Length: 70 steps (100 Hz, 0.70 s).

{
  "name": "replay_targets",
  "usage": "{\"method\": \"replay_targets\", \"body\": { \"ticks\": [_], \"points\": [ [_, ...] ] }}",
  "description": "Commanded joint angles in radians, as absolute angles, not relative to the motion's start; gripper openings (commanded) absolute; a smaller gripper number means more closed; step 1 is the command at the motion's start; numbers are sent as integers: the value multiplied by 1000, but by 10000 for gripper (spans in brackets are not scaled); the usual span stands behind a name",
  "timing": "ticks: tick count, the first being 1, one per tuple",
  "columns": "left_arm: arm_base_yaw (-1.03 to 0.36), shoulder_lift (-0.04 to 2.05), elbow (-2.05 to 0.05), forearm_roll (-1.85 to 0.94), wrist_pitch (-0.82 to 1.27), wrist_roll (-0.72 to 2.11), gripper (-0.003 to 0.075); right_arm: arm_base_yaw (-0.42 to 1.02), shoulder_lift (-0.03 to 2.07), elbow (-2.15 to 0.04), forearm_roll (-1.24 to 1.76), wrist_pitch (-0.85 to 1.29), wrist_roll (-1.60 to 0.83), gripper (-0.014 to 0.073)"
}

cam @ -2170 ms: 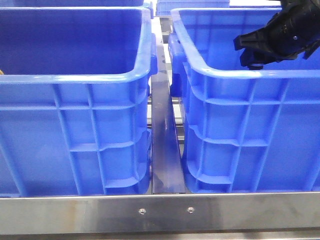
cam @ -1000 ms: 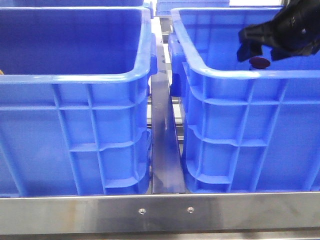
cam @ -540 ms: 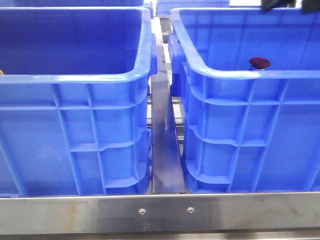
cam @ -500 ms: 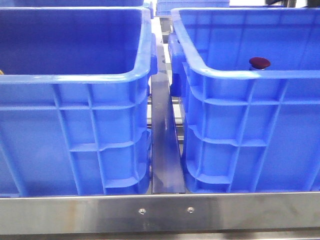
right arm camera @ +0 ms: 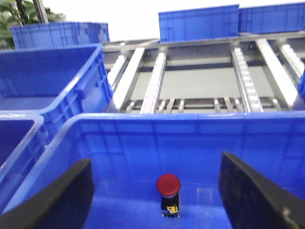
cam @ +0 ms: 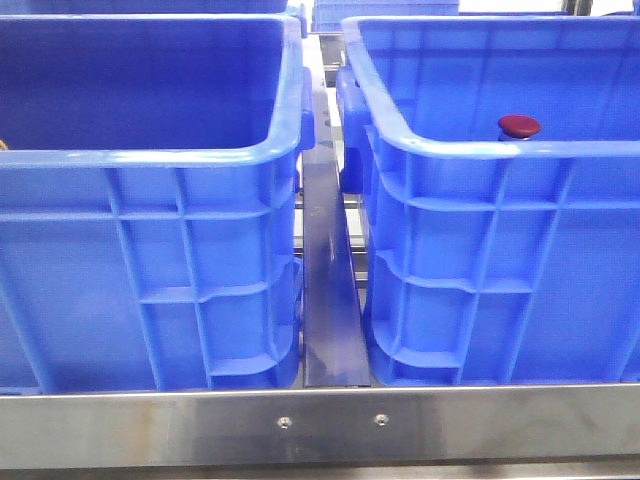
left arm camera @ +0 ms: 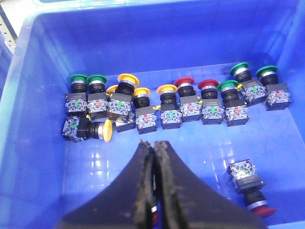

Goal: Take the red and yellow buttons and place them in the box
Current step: 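Raise the right gripper out of the crate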

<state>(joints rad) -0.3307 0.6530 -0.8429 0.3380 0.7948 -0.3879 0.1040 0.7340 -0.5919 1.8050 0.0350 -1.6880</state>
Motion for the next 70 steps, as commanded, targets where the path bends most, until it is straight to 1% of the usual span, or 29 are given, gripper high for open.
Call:
{"method": "replay_targets", "body": {
  "ticks": [1, 8, 20, 27, 32, 37, 61, 66, 70],
  "points": [
    [-328, 652, -871, 359, 724, -400, -19, 99, 678, -602, 1812, 55, -1696, 458],
    [-328, 652, -871, 359, 724, -400, -19, 99, 651, -600, 1812, 55, -1696, 343],
    [-328, 652, -871, 359, 724, -400, -19, 99, 640, -600, 1812, 55, -1696, 105],
    [-328, 652, -871, 359, 724, -400, -19, 99, 640, -600, 1812, 56, -1696, -12],
    [-328, 652, -871, 359, 724, -400, -19, 99, 640, -600, 1812, 60, -1696, -76],
    [-328, 652, -871, 359, 724, -400, -19, 99, 640, -600, 1813, 67, -1696, -64],
    [-328, 652, -871, 359, 724, -400, -16, 99, 640, -600, 1813, 67, -1696, -67],
    [-328, 652, -871, 359, 724, -398, -1, 99, 640, -600, 1813, 67, -1696, -67],
    [-328, 652, -871, 359, 724, -398, 34, 99, 640, -600, 1813, 67, -1696, -67]
  ]
}}
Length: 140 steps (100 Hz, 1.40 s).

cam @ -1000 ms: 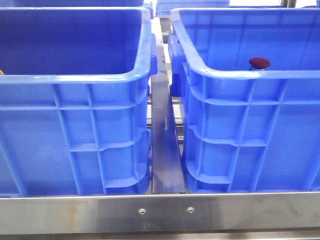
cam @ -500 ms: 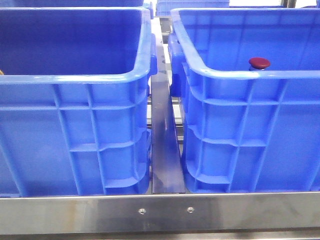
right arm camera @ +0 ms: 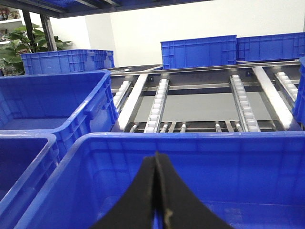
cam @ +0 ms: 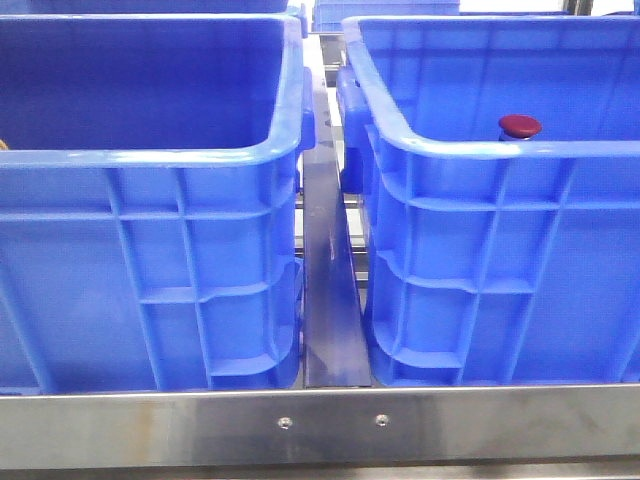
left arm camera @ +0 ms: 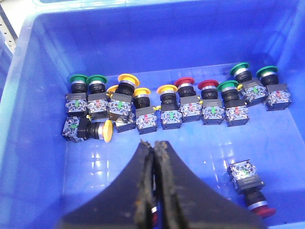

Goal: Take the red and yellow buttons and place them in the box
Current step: 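Raise the right gripper out of the crate, then lower the left gripper onto a yellow-capped button in the crate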

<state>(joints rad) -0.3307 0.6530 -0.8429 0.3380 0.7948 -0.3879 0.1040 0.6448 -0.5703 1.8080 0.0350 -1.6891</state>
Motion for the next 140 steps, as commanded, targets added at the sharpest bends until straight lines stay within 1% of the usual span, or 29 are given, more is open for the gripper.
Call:
{"method": "replay_targets", "body": {
  "ticks": [1, 3, 10, 17, 22, 29, 51, 73, 94, 105, 124, 140],
  "points": [
    [-328, 652, -871, 359, 724, -398, 50, 99, 640, -600, 1813, 67, -1696, -67],
    [-328, 652, -871, 359, 724, -398, 68, 99, 640, -600, 1813, 67, -1696, -67],
    [-328, 652, -871, 359, 724, -398, 190, 99, 640, -600, 1813, 67, -1696, -67],
    [-328, 652, -871, 359, 722, -398, 357, 99, 640, -600, 1813, 67, -1696, -67],
    [-328, 652, -871, 359, 720, -398, 445, 99, 640, -600, 1813, 67, -1696, -67],
    [-328, 654, -871, 359, 716, -398, 511, 99, 640, -600, 1813, 67, -1696, -67],
    [-328, 731, -901, 420, 674, -398, 516, 99, 640, -600, 1813, 67, -1696, -67],
    [-310, 963, -1006, 431, 677, -411, 516, 99, 640, -600, 1813, 67, -1696, -67],
    [-208, 1192, -1117, 426, 666, -397, 516, 99, 640, -600, 1813, 67, -1696, -67],
    [-148, 1290, -1178, 370, 647, -304, 516, 99, 640, -600, 1813, 67, -1696, -67],
    [-61, 1443, -1259, 161, 628, -92, 516, 99, 640, -600, 1813, 67, -1696, -67],
    [-10, 1509, -1275, 88, 618, 20, 516, 99, 640, -600, 1813, 67, -1696, -67]
  ]
}}
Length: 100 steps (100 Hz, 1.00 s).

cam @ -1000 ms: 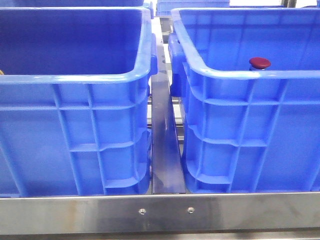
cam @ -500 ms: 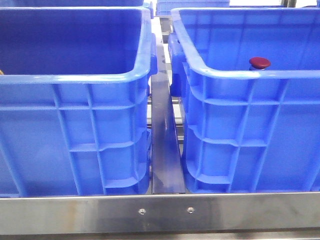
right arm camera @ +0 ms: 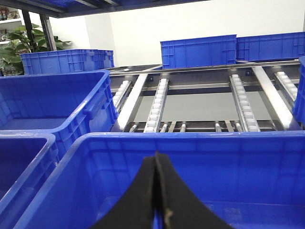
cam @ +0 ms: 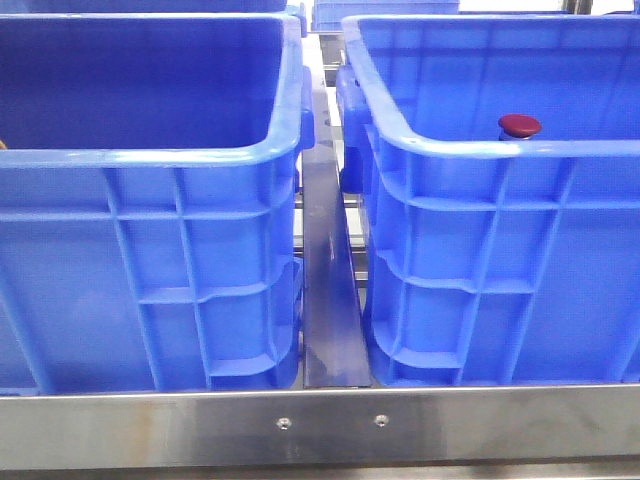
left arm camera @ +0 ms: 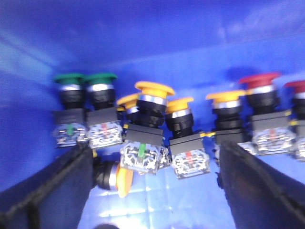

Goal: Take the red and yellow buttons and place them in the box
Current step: 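Lower the left gripper onto a yellow-capped button in the crate, then close the left gripper on the yellow-capped button and lift it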

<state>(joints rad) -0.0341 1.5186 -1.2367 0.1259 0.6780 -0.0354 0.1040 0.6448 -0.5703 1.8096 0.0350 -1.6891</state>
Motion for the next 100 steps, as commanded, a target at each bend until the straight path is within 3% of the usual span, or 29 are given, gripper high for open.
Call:
{"method": "replay_targets", "body": {
  "ticks": [1, 100],
  "points": [
    [-8, 1513, -1275, 86, 619, 23, 516, 99, 640, -600, 1813, 67, -1696, -67],
    [37, 1714, -1275, 37, 521, 117, 510, 99, 640, -600, 1813, 67, -1696, -67]
  ]
}}
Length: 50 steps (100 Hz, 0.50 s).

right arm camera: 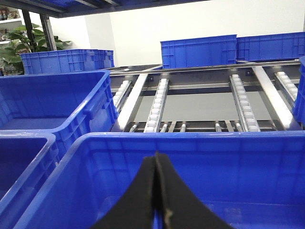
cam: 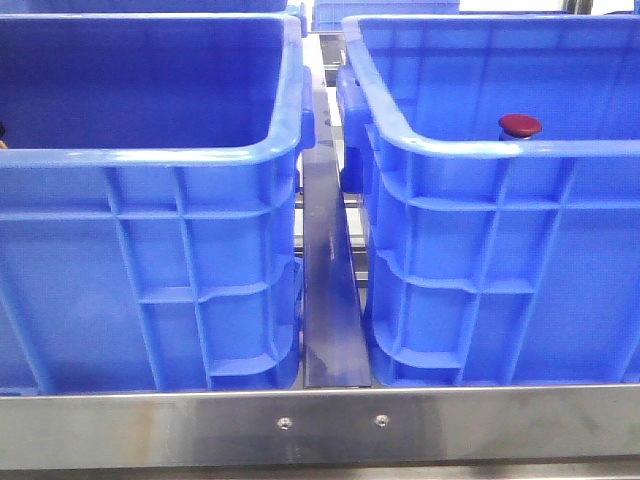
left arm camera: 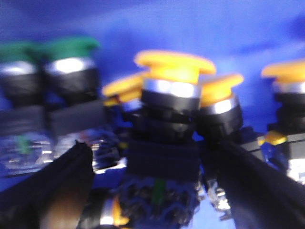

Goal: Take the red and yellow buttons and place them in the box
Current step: 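Close the left gripper on the yellow-capped button and lift it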

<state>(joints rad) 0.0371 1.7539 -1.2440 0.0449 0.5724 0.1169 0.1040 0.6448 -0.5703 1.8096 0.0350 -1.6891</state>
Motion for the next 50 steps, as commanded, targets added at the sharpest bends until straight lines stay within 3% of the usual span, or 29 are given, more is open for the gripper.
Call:
{"method": "replay_targets", "body": {
  "ticks": [1, 8, 15, 35, 50],
  "points": [
    [37, 1714, -1275, 37, 521, 117, 508, 99, 640, -600, 1813, 67, -1696, -67],
    [37, 1714, -1275, 37, 521, 117, 459, 99, 640, -600, 1813, 67, -1696, -67],
    [37, 1712, -1275, 37, 521, 117, 358, 99, 640, -600, 1813, 67, -1696, -67],
    [37, 1661, -1275, 37, 522, 117, -11, 99, 640, -600, 1813, 67, -1696, -67],
    [37, 1580, -1275, 8, 553, 117, -19, 99, 640, -600, 1813, 67, -1696, -67]
  ]
}}
